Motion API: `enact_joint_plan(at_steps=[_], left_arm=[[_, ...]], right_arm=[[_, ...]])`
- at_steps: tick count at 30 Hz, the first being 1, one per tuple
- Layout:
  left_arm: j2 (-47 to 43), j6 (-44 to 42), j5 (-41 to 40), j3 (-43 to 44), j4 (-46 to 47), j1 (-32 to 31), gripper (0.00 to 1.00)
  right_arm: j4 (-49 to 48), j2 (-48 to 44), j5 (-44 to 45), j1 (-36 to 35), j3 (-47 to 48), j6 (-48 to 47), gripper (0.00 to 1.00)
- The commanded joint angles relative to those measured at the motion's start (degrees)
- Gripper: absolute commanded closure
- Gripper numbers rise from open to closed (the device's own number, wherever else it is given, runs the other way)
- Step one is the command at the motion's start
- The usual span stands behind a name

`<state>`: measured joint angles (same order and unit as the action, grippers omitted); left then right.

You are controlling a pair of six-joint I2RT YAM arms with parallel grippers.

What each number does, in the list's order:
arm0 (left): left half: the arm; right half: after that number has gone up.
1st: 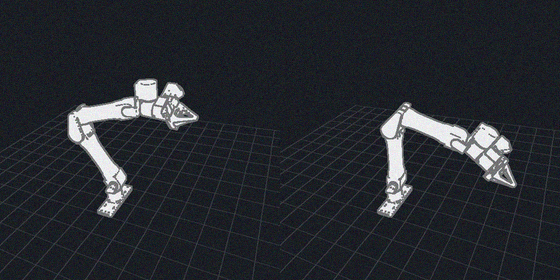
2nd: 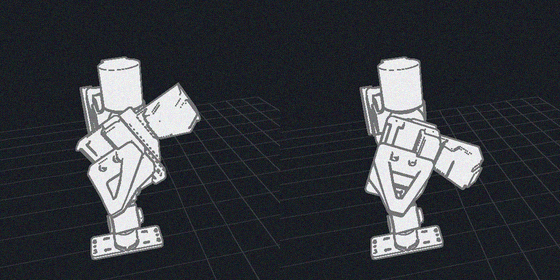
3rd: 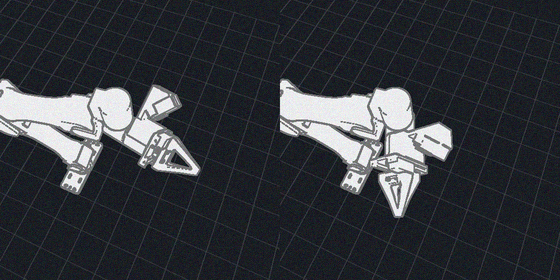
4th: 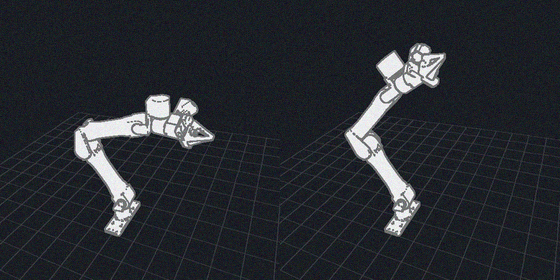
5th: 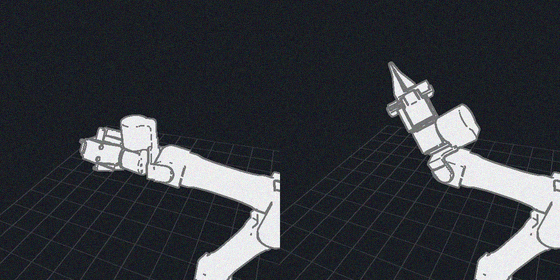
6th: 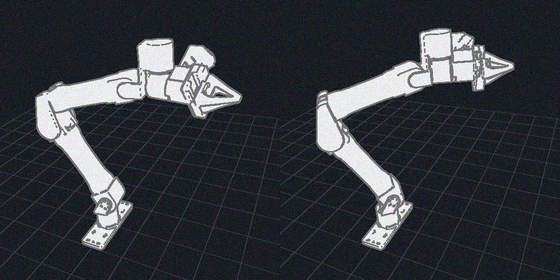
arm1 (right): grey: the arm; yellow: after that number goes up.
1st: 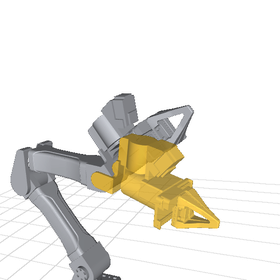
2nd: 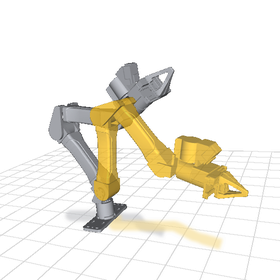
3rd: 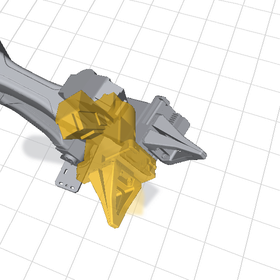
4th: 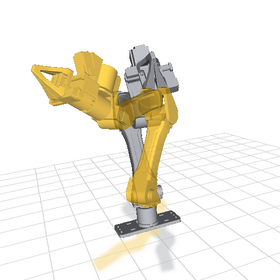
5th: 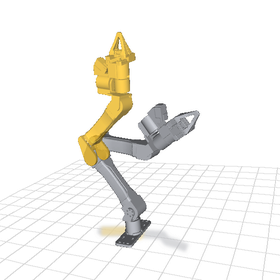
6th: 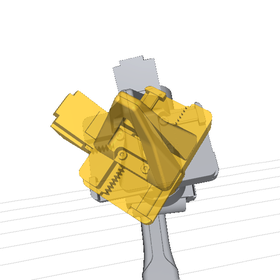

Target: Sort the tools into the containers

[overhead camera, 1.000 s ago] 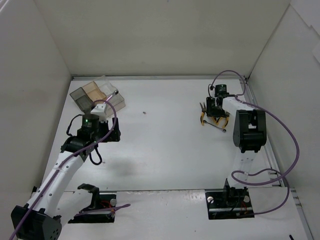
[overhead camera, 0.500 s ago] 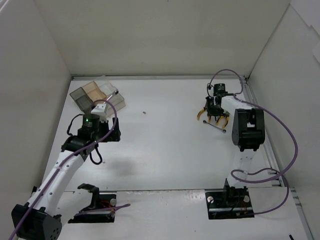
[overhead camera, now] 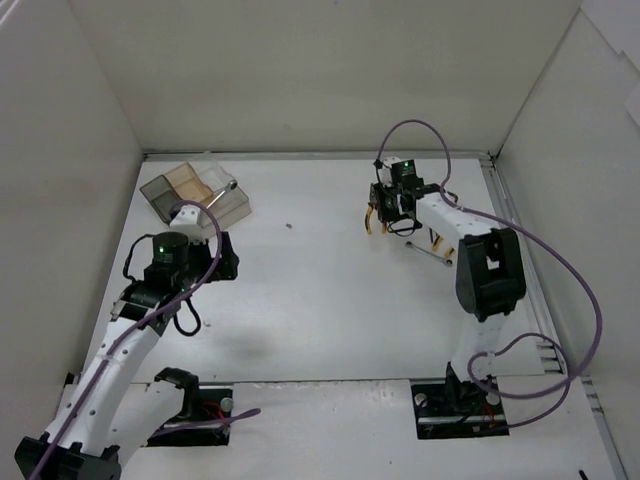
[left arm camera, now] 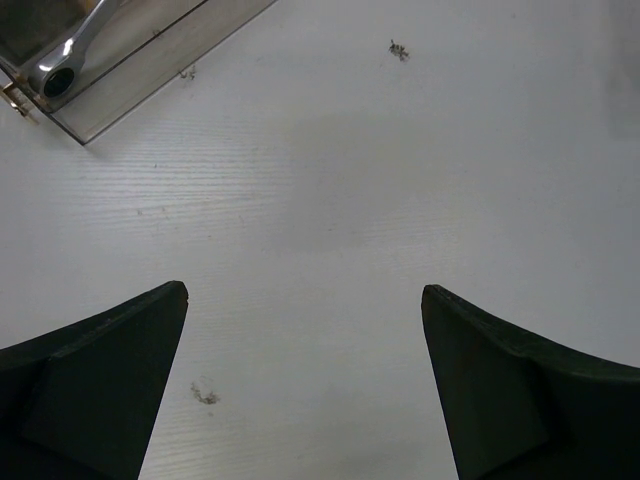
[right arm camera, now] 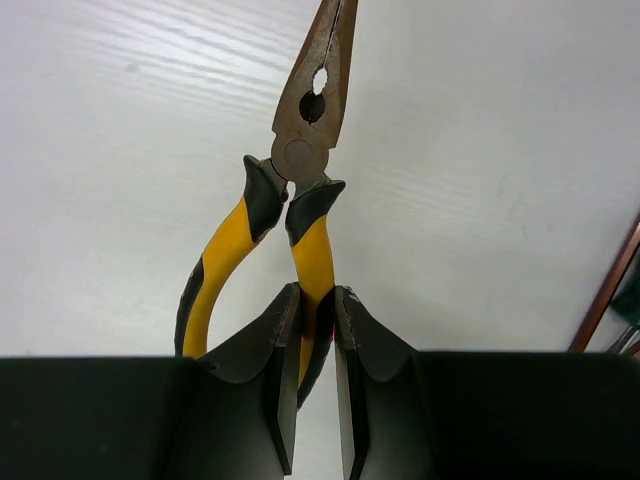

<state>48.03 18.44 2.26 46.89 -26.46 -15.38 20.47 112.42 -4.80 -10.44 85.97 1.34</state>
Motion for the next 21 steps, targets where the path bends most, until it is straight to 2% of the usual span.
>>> enact_joint_plan(at_steps=[1,9,11,15,17,21], left_arm=[[-1.4,3.4,1.7,0.9,4.7,0.3,0.00],[2.0,8.5,11.5,8.3,9.7,0.3,0.00],[4.1,12.0,16.6,9.3,14.6,0.3,0.01],[7.1,17.1,21.3,10.3,22.1,-0.3,0.03],[8.4,18.7,22.4,11.2,24.3,-0.4,0.05],[12.7,19.4,21.6,15.1,25.6,-4.9,0.07]], right_arm=[[-8.9,-13.1,-3.0,-2.6,-2.8,1.2,1.00],[-15.8,-22.9,-13.3,-9.3,-9.7,4.8,1.00],[-17.6,-25.8,-16.2,-11.4,-11.1,5.9,1.00],[-19.8,-28.4,-20.9,-14.7,-13.3,8.6,1.00],[-20.1,-29.2,-22.0,-15.8,-13.6,9.2,1.00],[-22.1,-30.9,-23.1,-19.2,-14.7,9.9,1.00]])
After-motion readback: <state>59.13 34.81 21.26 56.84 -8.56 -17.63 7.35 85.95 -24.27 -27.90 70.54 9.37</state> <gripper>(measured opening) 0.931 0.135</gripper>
